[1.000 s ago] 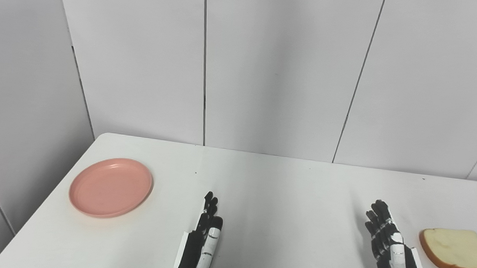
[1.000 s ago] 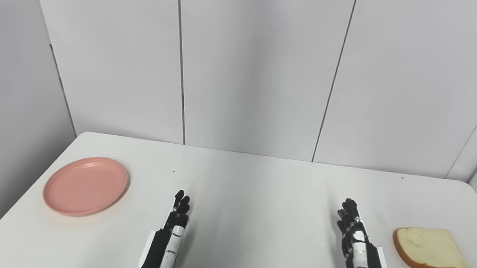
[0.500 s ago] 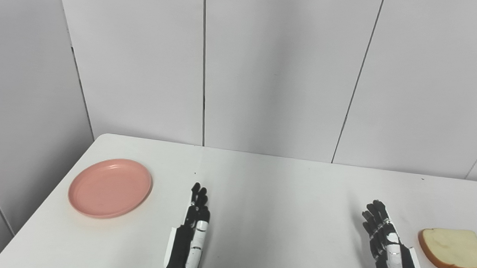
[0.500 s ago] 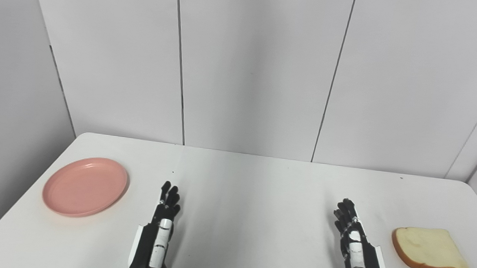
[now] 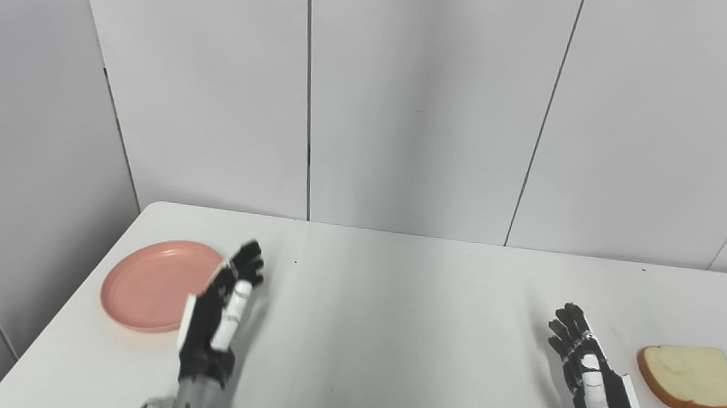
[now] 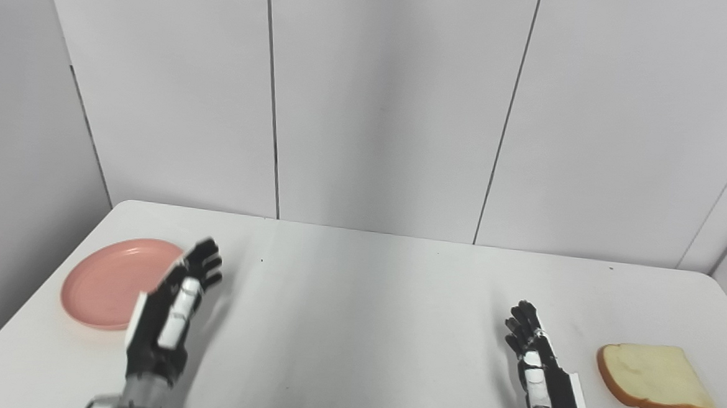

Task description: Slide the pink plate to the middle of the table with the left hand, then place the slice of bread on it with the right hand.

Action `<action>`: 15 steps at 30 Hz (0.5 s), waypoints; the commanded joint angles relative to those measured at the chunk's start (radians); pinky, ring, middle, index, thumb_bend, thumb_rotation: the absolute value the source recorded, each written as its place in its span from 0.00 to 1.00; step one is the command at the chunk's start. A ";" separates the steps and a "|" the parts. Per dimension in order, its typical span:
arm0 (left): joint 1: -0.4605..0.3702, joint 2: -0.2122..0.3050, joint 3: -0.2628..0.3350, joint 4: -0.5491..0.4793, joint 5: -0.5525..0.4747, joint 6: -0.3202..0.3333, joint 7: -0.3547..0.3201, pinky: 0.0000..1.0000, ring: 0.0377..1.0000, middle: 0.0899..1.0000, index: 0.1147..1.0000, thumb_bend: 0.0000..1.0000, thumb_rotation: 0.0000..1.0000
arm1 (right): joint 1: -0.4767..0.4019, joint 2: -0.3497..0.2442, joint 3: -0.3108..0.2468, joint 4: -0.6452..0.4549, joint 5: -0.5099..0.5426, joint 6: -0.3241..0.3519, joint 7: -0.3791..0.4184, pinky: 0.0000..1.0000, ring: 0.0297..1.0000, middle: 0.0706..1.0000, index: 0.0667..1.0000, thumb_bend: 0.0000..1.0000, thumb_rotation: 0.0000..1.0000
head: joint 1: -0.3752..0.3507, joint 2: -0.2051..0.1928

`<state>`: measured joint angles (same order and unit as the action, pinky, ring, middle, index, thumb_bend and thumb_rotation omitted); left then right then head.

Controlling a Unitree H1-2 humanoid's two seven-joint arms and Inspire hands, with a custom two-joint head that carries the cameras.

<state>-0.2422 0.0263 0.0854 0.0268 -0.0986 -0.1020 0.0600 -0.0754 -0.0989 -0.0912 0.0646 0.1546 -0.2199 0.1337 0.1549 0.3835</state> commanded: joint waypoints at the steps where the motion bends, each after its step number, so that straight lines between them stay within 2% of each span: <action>1: -0.063 0.039 0.017 0.003 -0.004 -0.005 -0.014 0.85 0.84 0.84 0.76 0.82 0.77 | 0.107 0.058 0.022 0.106 0.004 -0.016 -0.011 0.92 0.91 0.92 0.91 0.84 0.94 | -0.001 0.005; 7: -0.142 0.121 0.080 0.053 0.001 0.005 -0.002 0.84 0.82 0.82 0.77 0.84 0.88 | 0.109 0.061 0.023 0.098 0.002 -0.014 -0.008 0.91 0.90 0.92 0.91 0.84 0.93 | -0.002 0.007; 15: -0.202 0.225 0.163 0.130 -0.048 0.000 -0.024 0.86 0.86 0.85 0.79 0.84 0.91 | 0.108 0.063 0.020 0.099 0.003 -0.010 -0.008 0.90 0.89 0.91 0.90 0.85 0.92 | -0.002 0.006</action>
<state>-0.3858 0.2108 0.2343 0.1623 -0.1349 -0.0803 0.0445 -0.0750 -0.0947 -0.0924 0.0587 0.1476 -0.2205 0.1338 0.1519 0.3896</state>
